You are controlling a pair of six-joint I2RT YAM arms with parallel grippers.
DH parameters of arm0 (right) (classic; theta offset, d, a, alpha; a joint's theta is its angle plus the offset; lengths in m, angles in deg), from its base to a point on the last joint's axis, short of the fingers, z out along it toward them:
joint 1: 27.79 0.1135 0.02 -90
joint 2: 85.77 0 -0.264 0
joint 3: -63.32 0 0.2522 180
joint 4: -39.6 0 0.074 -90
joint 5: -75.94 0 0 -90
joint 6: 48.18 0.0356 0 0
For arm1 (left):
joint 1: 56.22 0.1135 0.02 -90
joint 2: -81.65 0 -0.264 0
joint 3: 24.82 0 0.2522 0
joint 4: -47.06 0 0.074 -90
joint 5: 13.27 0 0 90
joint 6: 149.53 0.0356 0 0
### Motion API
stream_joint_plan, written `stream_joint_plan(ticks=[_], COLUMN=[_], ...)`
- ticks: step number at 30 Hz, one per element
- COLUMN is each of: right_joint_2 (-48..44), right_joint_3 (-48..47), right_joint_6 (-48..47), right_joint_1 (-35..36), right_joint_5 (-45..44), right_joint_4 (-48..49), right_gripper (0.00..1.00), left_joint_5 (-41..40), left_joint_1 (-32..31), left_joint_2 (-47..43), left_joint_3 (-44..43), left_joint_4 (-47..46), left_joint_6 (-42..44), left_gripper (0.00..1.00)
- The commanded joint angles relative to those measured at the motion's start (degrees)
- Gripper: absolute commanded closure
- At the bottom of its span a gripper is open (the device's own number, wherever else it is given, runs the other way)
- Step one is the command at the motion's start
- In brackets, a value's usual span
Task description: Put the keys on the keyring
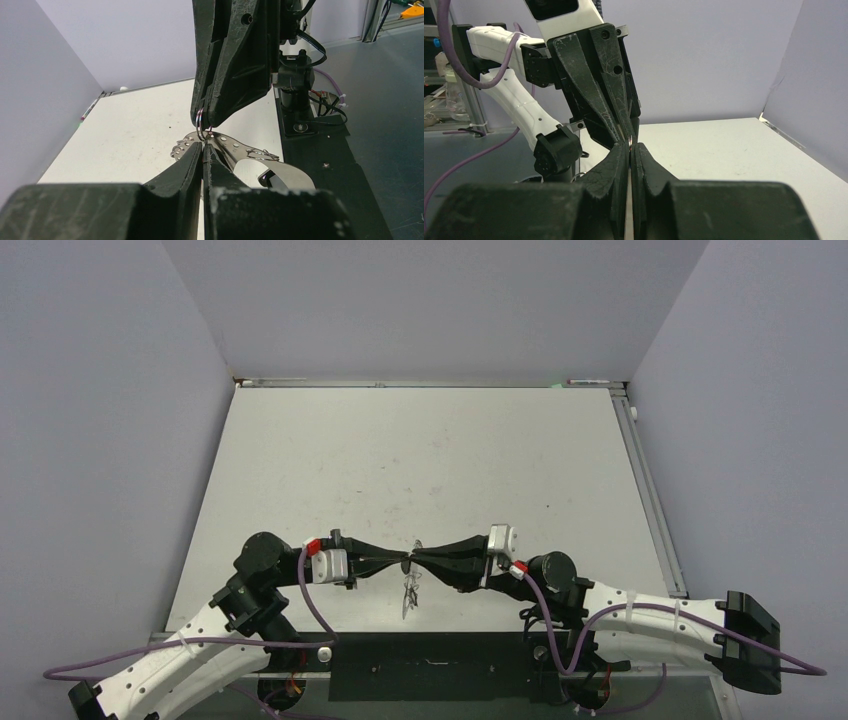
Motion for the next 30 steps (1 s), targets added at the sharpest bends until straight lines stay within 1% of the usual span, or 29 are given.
stream_joint_plan(ticks=[1,10,16,17,20,21,22,25,30], right_joint_2=[0.3,3.4,5.5,5.3,4.4,4.1,3.8,3.7,4.0], right_joint_3=[-3.3,-5.7,-5.6,-5.5,-5.1,-4.9,-4.8,-4.4,-3.8], right_joint_6=[1.6,2.3,3.4,3.4,3.1,3.1,3.2,3.5,3.9], right_joint_1=[0.1,0.0,0.0,0.0,-0.1,-0.1,-0.1,-0.1,-0.1], right_joint_5=[1.8,3.6,4.2,4.1,3.9,3.8,3.7,3.8,3.7], right_joint_4=[6.8,11.0,13.2,13.0,11.9,11.5,11.3,11.0,11.8], right_gripper=[0.95,0.95,0.95,0.95,0.95,0.95,0.95,0.95,0.95], left_joint_5=[0.0,2.2,1.8,1.6,0.9,0.7,0.5,0.4,1.1], left_joint_1=[0.3,0.3,0.3,0.3,0.2,0.3,0.3,0.3,0.3], left_joint_2=[0.3,0.6,0.2,0.1,-0.6,-0.8,-1.1,-1.5,-1.4], left_joint_3=[-0.9,-0.8,-0.6,-0.6,-0.3,-0.3,-0.2,0.1,0.0], left_joint_4=[-1.1,-1.8,-2.0,-2.0,-2.4,-2.5,-2.7,-3.2,-3.4], left_joint_6=[0.0,-0.6,-0.7,-0.7,-0.8,-0.9,-1.0,-1.4,-1.7], left_gripper=[1.00,1.00,1.00,0.98,0.74,0.69,0.67,0.67,0.74])
